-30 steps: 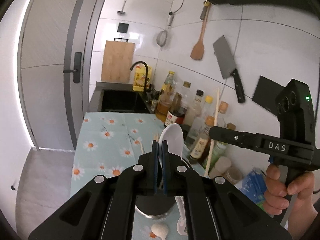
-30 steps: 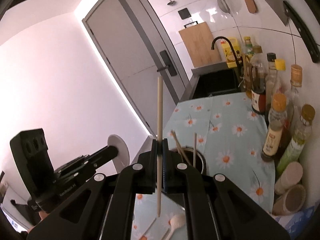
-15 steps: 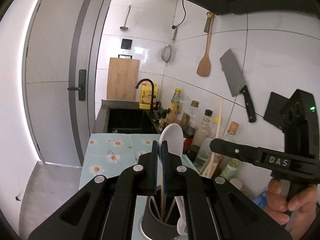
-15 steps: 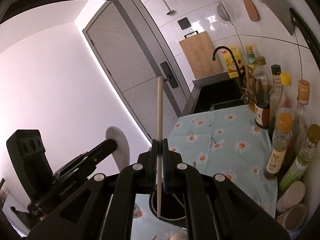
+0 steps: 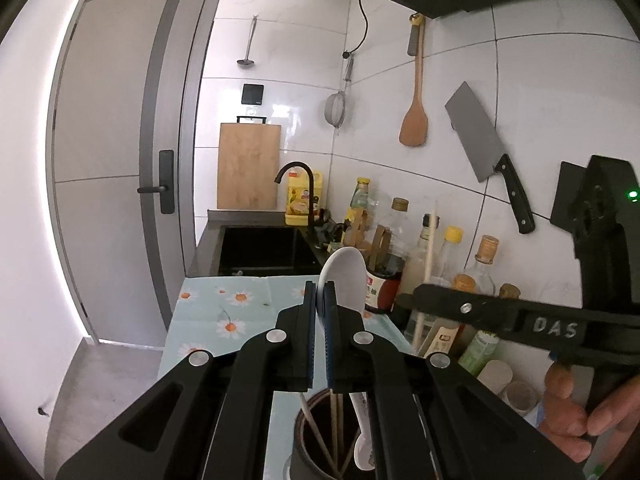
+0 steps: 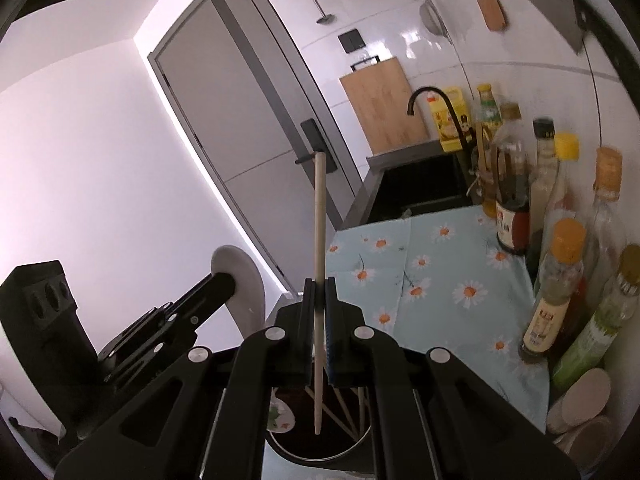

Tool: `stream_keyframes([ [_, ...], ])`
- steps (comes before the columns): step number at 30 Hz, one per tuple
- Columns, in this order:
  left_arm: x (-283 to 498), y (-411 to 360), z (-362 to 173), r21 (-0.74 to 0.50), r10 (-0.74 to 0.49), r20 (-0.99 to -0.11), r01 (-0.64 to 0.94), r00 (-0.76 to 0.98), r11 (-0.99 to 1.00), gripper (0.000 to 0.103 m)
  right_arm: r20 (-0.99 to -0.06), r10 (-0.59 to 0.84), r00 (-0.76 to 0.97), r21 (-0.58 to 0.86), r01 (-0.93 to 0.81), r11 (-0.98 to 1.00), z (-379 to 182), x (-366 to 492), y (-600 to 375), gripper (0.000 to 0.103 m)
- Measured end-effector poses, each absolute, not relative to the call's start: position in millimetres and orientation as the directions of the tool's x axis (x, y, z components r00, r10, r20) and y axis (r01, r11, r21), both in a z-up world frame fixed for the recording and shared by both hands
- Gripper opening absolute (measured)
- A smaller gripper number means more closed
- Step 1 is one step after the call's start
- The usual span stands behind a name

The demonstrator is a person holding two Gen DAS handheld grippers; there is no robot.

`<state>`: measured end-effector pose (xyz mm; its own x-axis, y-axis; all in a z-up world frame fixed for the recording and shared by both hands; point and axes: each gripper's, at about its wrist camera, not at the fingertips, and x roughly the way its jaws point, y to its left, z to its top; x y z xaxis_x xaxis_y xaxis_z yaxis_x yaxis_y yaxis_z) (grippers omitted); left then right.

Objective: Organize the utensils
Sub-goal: 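Carry the white spoon and chopstick over the black holder and lower them in, then open both grippers to drop the spoon and chopstick into the holder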

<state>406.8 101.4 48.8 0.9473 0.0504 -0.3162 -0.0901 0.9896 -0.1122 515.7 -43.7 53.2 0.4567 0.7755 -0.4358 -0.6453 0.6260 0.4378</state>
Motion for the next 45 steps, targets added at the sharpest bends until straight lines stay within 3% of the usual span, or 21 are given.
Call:
stream_keyframes([
  [11, 409.7, 86.4, 22.1, -0.070, 0.046, -0.337, -0.073, 0.940, 0.995, 0.003, -0.491, 0.761, 0.423, 0.434, -0.639, 0.635, 30.8, 515.2, -34.9, 0.006],
  [13, 409.7, 87.2, 19.6, -0.080, 0.047, -0.347, -0.080, 0.937, 0.994, 0.005, -0.502, 0.763, 0.408, 0.442, -0.637, 0.632, 29.8, 514.9, -35.0, 0.016],
  [14, 409.4, 87.7, 18.9, -0.086, 0.044, -0.351, -0.078, 0.935, 0.993, 0.006, -0.505, 0.766, 0.399, 0.454, -0.631, 0.628, 29.3, 515.9, -36.0, 0.031],
  [15, 409.6, 87.8, 18.4, -0.090, 0.039, -0.359, -0.076, 0.932, 0.993, 0.007, -0.502, 0.766, 0.402, 0.465, -0.621, 0.631, 29.1, 516.6, -37.9, 0.033],
  [21, 404.0, 88.2, 20.0, -0.094, 0.044, -0.367, -0.084, 0.929, 0.992, 0.013, -0.493, 0.759, 0.425, 0.461, -0.613, 0.642, 36.1, 513.7, -46.5, 0.033],
  [45, 350.8, 79.7, 49.9, -0.101, 0.033, -0.363, -0.075, 0.931, 0.992, 0.013, -0.462, 0.783, 0.417, 0.466, -0.637, 0.614, 58.1, 466.7, -69.4, 0.033],
])
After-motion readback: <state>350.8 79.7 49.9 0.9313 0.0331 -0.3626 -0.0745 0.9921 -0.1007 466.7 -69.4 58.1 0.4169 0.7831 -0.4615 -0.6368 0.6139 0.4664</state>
